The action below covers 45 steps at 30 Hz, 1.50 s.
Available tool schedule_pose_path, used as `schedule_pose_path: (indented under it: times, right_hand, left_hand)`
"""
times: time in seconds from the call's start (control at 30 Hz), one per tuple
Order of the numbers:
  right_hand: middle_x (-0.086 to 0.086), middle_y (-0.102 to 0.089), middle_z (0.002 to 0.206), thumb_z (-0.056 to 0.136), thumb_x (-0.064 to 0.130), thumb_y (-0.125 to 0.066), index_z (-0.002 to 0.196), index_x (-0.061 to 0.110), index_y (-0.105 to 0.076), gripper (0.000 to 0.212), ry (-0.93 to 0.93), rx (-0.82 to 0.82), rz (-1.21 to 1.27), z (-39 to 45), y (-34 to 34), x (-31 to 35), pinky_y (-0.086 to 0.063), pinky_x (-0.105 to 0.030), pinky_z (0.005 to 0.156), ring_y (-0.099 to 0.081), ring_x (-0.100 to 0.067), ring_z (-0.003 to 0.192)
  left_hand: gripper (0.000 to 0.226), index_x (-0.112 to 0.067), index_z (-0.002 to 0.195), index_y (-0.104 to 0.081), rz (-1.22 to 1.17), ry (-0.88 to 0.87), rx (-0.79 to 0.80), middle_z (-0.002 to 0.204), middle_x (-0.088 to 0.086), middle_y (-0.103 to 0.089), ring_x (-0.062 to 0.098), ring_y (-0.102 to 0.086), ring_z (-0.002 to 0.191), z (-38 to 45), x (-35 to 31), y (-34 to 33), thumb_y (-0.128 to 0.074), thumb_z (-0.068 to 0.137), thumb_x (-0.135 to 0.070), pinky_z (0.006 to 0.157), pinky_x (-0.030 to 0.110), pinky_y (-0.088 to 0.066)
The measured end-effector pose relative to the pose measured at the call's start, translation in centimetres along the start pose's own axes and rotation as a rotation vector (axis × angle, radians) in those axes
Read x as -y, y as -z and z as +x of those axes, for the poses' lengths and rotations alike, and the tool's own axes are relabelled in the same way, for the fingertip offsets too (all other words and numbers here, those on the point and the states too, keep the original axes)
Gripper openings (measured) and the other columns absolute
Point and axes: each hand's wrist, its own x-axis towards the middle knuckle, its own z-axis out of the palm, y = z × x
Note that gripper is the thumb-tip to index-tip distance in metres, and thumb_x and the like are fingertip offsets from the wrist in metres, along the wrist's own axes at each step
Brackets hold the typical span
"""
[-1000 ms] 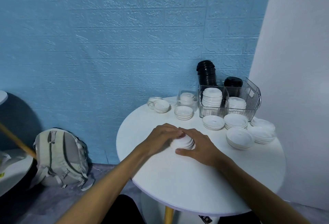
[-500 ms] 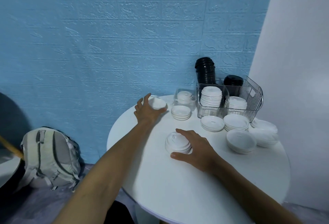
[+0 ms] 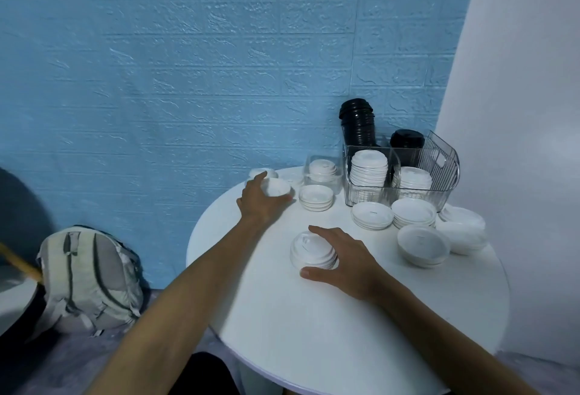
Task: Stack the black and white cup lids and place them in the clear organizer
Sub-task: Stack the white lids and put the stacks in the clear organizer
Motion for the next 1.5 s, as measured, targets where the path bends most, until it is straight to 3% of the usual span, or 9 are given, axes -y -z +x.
schedule_pose_path:
  times: [0.33, 0.5, 0.57, 0.73, 0.9, 1.1, 1.27, 1.4, 1.5]
  right_hand:
    - [0.023, -0.046, 0.138, 0.066, 0.081, -0.065, 0.148, 0.044, -0.037, 0.095, -0.013, 0.004, 0.029, -0.5, 0.4, 0.5, -0.027, -0.035, 0.118, -0.042, -0.004, 0.133]
    - [0.023, -0.048, 0.137, 0.058, 0.086, -0.063, 0.145, 0.043, -0.04, 0.1, -0.022, -0.011, 0.078, -0.4, 0.3, 0.4, -0.033, -0.039, 0.116, -0.046, -0.004, 0.131]
    - [0.024, -0.049, 0.136, 0.059, 0.083, -0.066, 0.143, 0.046, -0.041, 0.095, -0.025, -0.011, 0.086, -0.5, 0.4, 0.3, -0.033, -0.038, 0.115, -0.046, -0.004, 0.131]
    - [0.026, -0.049, 0.134, 0.059, 0.081, -0.069, 0.138, 0.053, -0.041, 0.088, -0.026, -0.011, 0.095, -0.4, 0.4, 0.2, -0.034, -0.038, 0.115, -0.047, -0.002, 0.13]
    - [0.025, -0.048, 0.139, 0.058, 0.083, -0.067, 0.144, 0.045, -0.04, 0.097, -0.019, -0.015, 0.095, -0.3, 0.3, 0.1, -0.033, -0.039, 0.116, -0.046, -0.003, 0.133]
    - [0.025, -0.048, 0.139, 0.06, 0.081, -0.069, 0.145, 0.045, -0.041, 0.097, -0.016, -0.015, 0.1, -0.3, 0.2, 0.0, -0.033, -0.039, 0.116, -0.046, -0.002, 0.132]
    - [0.024, -0.048, 0.14, 0.06, 0.081, -0.07, 0.145, 0.044, -0.04, 0.098, -0.017, -0.016, 0.087, -0.2, 0.2, -0.1, -0.033, -0.038, 0.116, -0.045, -0.004, 0.133]
    - [0.023, -0.049, 0.139, 0.061, 0.08, -0.07, 0.145, 0.044, -0.041, 0.096, -0.012, -0.016, 0.09, -0.3, 0.3, -0.1, -0.033, -0.038, 0.116, -0.047, -0.004, 0.132]
    - [0.023, -0.048, 0.139, 0.061, 0.08, -0.07, 0.145, 0.043, -0.041, 0.097, -0.009, -0.018, 0.095, -0.3, 0.3, -0.1, -0.033, -0.039, 0.116, -0.046, -0.005, 0.132]
  left_hand:
    - [0.101, -0.043, 0.139, -0.044, -0.184, -0.115, 0.218, 0.139, -0.02, -0.055, 0.006, -0.052, 0.132, -7.8, 0.9, 3.4, -0.087, 0.048, -0.056, 0.117, 0.044, -0.037]
    - [0.105, -0.015, 0.151, -0.04, -0.325, -0.215, 0.297, 0.138, -0.014, -0.053, -0.03, -0.048, 0.111, -10.5, 0.9, 4.7, -0.095, 0.061, -0.017, 0.09, -0.004, -0.035]
    - [0.108, -0.02, 0.149, -0.042, -0.356, -0.223, 0.297, 0.14, -0.013, -0.053, -0.026, -0.05, 0.114, -10.9, 0.6, 4.9, -0.096, 0.056, -0.027, 0.093, 0.0, -0.037]
    - [0.105, -0.047, 0.143, -0.046, -0.344, -0.172, 0.29, 0.142, -0.028, -0.054, -0.013, -0.047, 0.129, -10.6, 0.9, 5.3, -0.092, 0.049, -0.055, 0.12, 0.039, -0.034]
    - [0.098, -0.051, 0.141, -0.042, -0.36, -0.185, 0.251, 0.143, -0.023, -0.055, 0.001, -0.045, 0.138, -11.0, 0.6, 5.6, -0.093, 0.058, -0.036, 0.117, 0.037, -0.038]
    - [0.101, -0.073, 0.132, -0.028, -0.141, -0.171, 0.208, 0.144, -0.032, -0.042, 0.006, -0.039, 0.138, -11.1, 0.1, 5.7, -0.085, 0.049, -0.067, 0.119, 0.048, -0.025]
    - [0.108, -0.057, 0.141, -0.041, -0.151, -0.169, 0.263, 0.133, -0.03, -0.057, 0.004, -0.051, 0.133, -10.8, 0.6, 5.2, -0.083, 0.044, -0.081, 0.117, 0.051, -0.034]
    - [0.097, -0.054, 0.134, -0.045, -0.155, -0.136, 0.245, 0.105, -0.055, -0.048, 0.003, -0.051, 0.132, -11.0, 0.1, 5.4, -0.081, 0.046, -0.073, 0.118, 0.044, -0.034]
    - [0.087, -0.063, 0.13, -0.047, -0.185, -0.114, 0.273, 0.116, -0.046, -0.053, 0.002, -0.05, 0.131, -11.0, 0.2, 5.5, -0.083, 0.051, -0.062, 0.12, 0.045, -0.032]
